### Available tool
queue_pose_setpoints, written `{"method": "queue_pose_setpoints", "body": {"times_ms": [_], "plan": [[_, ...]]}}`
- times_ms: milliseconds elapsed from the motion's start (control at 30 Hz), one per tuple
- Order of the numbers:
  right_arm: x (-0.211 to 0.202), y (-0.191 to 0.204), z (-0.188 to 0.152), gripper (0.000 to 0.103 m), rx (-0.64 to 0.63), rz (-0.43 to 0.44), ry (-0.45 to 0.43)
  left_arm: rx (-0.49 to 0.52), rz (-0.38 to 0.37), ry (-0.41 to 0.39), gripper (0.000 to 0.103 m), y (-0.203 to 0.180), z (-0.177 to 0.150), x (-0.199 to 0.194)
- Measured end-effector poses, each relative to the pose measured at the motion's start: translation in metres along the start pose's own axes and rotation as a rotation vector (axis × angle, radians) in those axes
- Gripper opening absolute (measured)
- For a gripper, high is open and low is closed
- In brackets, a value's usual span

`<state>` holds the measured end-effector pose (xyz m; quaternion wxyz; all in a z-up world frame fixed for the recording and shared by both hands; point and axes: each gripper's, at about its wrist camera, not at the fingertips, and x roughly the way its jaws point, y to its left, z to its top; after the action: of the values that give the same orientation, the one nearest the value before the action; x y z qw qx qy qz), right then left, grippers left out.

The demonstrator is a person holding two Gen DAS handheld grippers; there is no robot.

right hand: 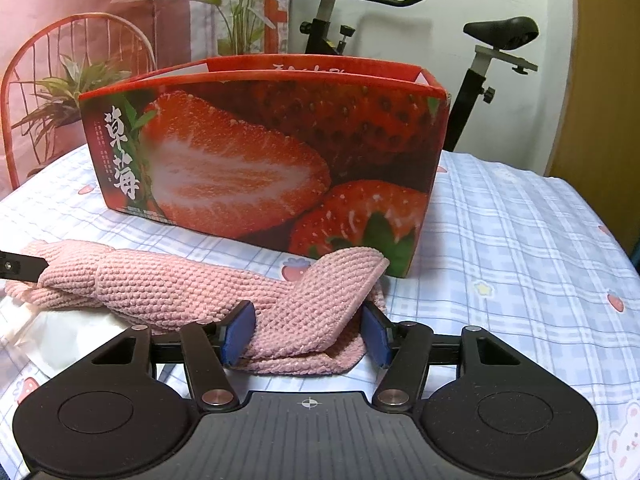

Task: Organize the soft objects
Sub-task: 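Lower both tools onto the pink knit scarf and close them on it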

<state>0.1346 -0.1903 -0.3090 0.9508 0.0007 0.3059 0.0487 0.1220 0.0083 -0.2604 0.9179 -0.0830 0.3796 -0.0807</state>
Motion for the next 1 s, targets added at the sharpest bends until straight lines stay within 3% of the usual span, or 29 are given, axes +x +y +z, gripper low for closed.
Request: {"method": "queue_pose_setpoints", "body": {"times_ms": [167,267,333,400,567,667,833,900,1000], "plan": [[-0.001,0.004,-0.001,0.046,-0.028,0.011,-0.008,0.015,0.000,-0.008,0.062,-0.001,0.000,0.001],[-0.002,0.007,-0.002,0.035,-0.049,0.025,-0.012,0.011,-0.004,-0.008,0.060,0.000,-0.001,0.000],[-0.003,0.010,-0.002,0.028,-0.070,0.035,-0.016,0.006,-0.012,-0.008,0.057,0.001,0.000,0.000],[-0.004,0.014,-0.003,0.020,-0.096,0.045,-0.020,-0.001,-0.037,-0.004,0.046,0.001,0.000,0.000],[-0.004,0.016,-0.003,0.018,-0.111,0.053,-0.023,0.032,-0.045,-0.015,0.027,-0.003,0.000,-0.001],[-0.004,0.015,-0.003,0.018,-0.095,0.062,-0.022,0.045,-0.042,-0.013,0.026,-0.003,-0.001,0.000],[-0.006,0.012,-0.003,0.028,-0.090,0.038,-0.033,0.036,-0.043,-0.008,0.027,0.000,-0.002,0.003],[-0.008,0.009,-0.003,0.042,-0.071,0.008,-0.048,0.035,-0.042,-0.007,0.028,0.000,-0.002,0.003],[-0.008,0.001,-0.002,0.055,-0.015,-0.011,-0.054,0.032,-0.043,-0.007,0.028,0.000,-0.002,0.003]]}}
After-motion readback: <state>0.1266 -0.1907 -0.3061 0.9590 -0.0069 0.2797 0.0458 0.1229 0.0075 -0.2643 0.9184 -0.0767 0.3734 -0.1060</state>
